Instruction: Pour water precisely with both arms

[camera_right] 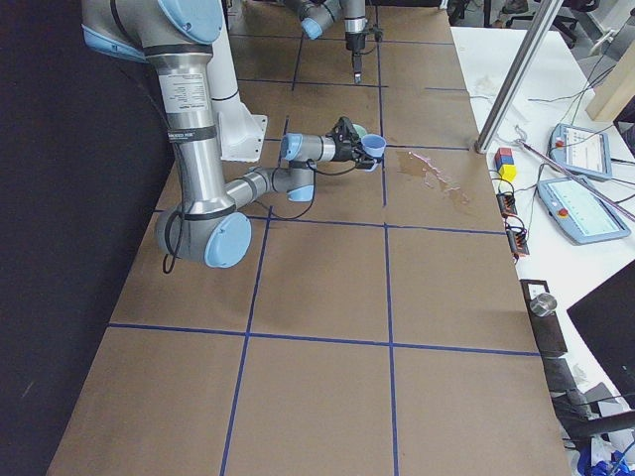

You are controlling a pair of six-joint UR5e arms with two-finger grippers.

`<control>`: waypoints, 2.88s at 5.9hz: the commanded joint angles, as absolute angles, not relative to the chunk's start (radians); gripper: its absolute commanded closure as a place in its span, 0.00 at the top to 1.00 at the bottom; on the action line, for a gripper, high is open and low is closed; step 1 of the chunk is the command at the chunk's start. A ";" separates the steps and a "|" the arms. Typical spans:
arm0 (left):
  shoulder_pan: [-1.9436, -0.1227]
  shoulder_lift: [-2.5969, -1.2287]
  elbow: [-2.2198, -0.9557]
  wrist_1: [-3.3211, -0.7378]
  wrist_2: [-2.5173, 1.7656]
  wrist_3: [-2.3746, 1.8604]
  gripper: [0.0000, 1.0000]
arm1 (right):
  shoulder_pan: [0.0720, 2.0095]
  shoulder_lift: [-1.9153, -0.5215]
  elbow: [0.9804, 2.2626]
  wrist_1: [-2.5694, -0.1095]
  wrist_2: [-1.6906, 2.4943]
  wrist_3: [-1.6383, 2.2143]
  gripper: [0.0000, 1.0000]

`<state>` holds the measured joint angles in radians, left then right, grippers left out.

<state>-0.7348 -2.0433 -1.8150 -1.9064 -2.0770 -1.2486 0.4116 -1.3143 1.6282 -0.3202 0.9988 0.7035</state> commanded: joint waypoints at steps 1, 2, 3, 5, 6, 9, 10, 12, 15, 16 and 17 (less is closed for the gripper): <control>-0.735 -2.045 -1.816 -1.907 -2.077 -1.249 1.00 | 0.402 -1.248 1.637 -0.523 0.997 0.637 0.00; -0.735 -2.045 -1.818 -1.907 -2.077 -1.249 1.00 | 0.396 -1.206 1.637 -0.598 0.971 0.629 0.00; -0.735 -2.045 -1.818 -1.907 -2.077 -1.249 1.00 | 0.384 -1.160 1.635 -0.691 0.938 0.571 0.00; -0.735 -2.045 -1.818 -1.907 -2.077 -1.249 1.00 | 0.353 -1.127 1.632 -0.758 0.879 0.443 0.00; -0.735 -2.045 -1.818 -1.907 -2.077 -1.249 1.00 | 0.333 -1.111 1.634 -0.825 0.867 0.375 0.00; -0.735 -2.046 -1.819 -1.907 -2.077 -1.249 1.00 | 0.308 -1.034 1.629 -1.005 0.854 0.179 0.00; -0.733 -2.045 -1.824 -1.907 -2.075 -1.250 1.00 | 0.304 -1.035 1.621 -1.014 0.854 0.078 0.00; -0.729 -2.045 -1.830 -1.907 -2.069 -1.284 1.00 | 0.279 -1.022 1.620 -1.106 0.794 -0.058 0.00; -0.726 -2.045 -1.830 -1.907 -2.069 -1.284 1.00 | 0.265 -1.009 1.623 -1.163 0.747 -0.248 0.00; -0.726 -2.045 -1.830 -1.907 -2.069 -1.284 1.00 | 0.265 -0.996 1.624 -1.216 0.733 -0.268 0.00; -0.726 -2.045 -1.830 -1.907 -2.069 -1.284 1.00 | 0.258 -0.982 1.626 -1.262 0.709 -0.288 0.00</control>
